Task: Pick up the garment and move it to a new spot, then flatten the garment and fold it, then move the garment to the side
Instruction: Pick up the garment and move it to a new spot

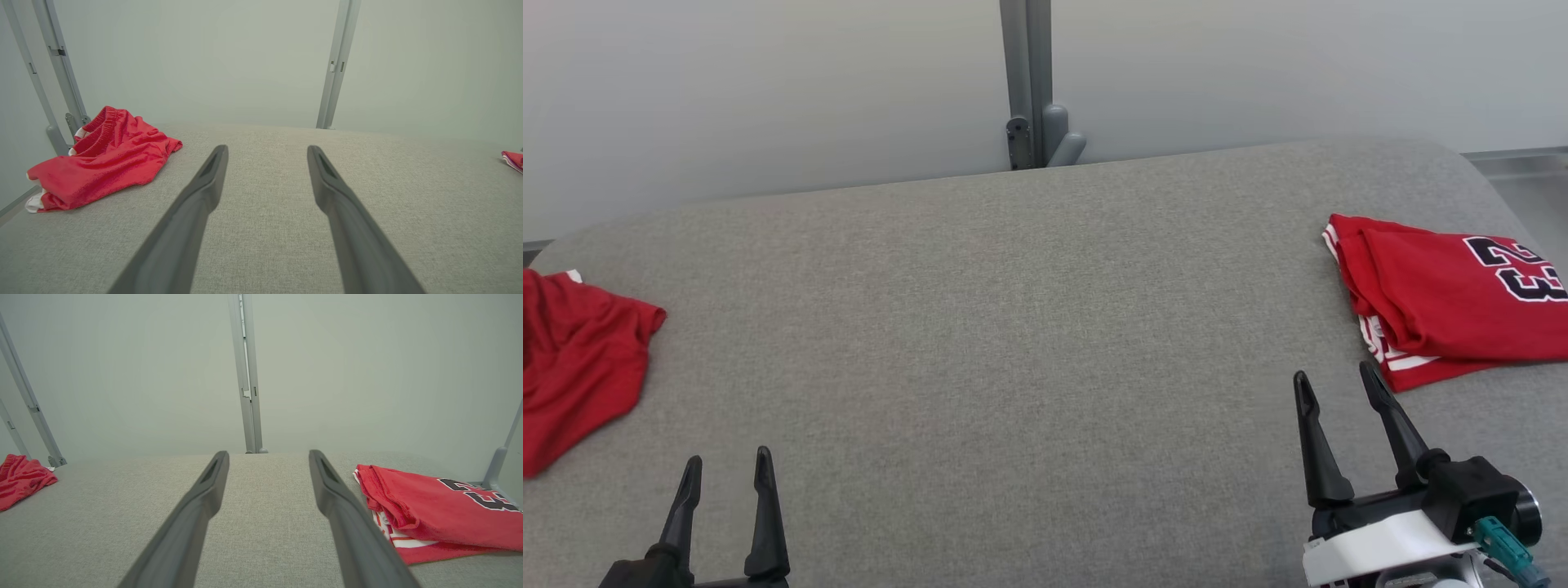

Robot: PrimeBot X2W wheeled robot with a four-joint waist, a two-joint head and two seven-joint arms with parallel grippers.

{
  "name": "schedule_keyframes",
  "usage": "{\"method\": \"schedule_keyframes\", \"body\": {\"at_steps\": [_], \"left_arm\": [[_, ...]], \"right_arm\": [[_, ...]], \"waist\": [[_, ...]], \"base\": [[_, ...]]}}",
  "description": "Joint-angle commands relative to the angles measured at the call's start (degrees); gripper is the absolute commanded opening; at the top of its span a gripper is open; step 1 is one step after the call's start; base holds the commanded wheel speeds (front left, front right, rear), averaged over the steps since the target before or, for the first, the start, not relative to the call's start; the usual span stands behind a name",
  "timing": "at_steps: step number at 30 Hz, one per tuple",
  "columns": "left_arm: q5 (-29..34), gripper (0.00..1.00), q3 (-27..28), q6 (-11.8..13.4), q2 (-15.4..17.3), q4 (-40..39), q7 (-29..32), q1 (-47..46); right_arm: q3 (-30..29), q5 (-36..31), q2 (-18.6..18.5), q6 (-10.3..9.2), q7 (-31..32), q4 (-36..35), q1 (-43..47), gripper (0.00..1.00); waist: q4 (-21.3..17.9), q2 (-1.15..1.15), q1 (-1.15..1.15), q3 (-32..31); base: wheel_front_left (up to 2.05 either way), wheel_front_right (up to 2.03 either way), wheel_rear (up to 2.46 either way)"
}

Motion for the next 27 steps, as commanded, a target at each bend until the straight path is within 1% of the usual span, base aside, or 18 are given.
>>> {"method": "schedule_keyframes", "body": {"at_steps": [1, 9, 14, 23, 27], "left_arm": [[-0.2, 1.00, 0.2, 0.0, 0.0, 0.0, -0.1, -0.7], [-0.6, 1.00, 0.6, 0.3, 0.0, -0.5, -0.1, -1.4], [-0.9, 1.00, 1.0, 1.0, 0.0, -0.8, -0.1, -1.1], [-1.1, 1.00, 0.5, 2.3, 0.0, -1.2, -0.1, -0.6], [-0.9, 1.00, 0.1, 2.3, 0.0, -1.0, -0.1, -0.6]], "right_arm": [[0.1, 0.1, 0.0, -0.09, -0.2, -0.1, 0.8, 1.00], [0.9, 0.4, 0.0, -0.09, -0.2, 0.3, 0.6, 1.00], [2.3, 0.5, 0.0, -0.09, -0.2, 0.9, 0.0, 1.00], [3.2, 1.1, -0.1, -0.09, -0.2, 1.2, 0.0, 1.00], [3.3, 1.2, -0.1, -0.09, -0.2, 1.2, -0.3, 1.00]], "waist": [[1.2, 0.00, 0.00, 0.1], [8.3, 0.00, 0.00, 0.6], [12.7, 0.00, 0.00, 0.7], [19.5, 0.00, 0.00, 0.7], [22.4, 0.00, 0.00, 0.9]], "base": [[0.00, 0.00, 0.00], [0.00, 0.00, 0.00], [0.00, 0.00, 0.00], [0.00, 0.00, 0.00], [0.00, 0.00, 0.00]]}}
